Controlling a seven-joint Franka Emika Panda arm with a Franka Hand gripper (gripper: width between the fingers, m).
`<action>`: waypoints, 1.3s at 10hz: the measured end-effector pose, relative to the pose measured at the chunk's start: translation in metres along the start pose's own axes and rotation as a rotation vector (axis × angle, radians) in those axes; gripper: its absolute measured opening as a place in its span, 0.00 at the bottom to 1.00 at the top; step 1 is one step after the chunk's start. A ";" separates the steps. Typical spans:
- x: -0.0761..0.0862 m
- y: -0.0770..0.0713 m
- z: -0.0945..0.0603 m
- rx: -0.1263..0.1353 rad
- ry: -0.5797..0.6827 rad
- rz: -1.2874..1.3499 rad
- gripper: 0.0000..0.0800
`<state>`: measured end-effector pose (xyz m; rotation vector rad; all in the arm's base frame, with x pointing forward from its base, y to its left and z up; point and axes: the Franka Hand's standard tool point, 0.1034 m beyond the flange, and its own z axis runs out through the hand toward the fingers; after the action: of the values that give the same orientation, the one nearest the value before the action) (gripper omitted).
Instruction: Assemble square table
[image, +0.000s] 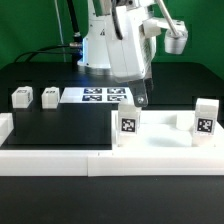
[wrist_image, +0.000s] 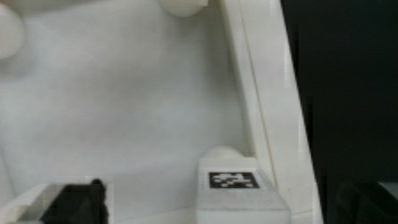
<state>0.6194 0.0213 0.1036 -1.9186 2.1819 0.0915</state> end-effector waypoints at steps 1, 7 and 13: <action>-0.002 0.002 -0.006 0.005 0.002 -0.133 0.81; -0.002 0.008 -0.006 -0.007 0.015 -0.736 0.81; 0.008 0.018 0.003 -0.074 0.059 -1.615 0.81</action>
Offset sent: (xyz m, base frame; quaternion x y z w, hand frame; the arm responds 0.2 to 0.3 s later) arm -0.0289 0.0034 0.0060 -0.0431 0.0549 -0.1895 0.9794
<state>0.6010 0.0163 0.0973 -3.0101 0.1302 -0.1682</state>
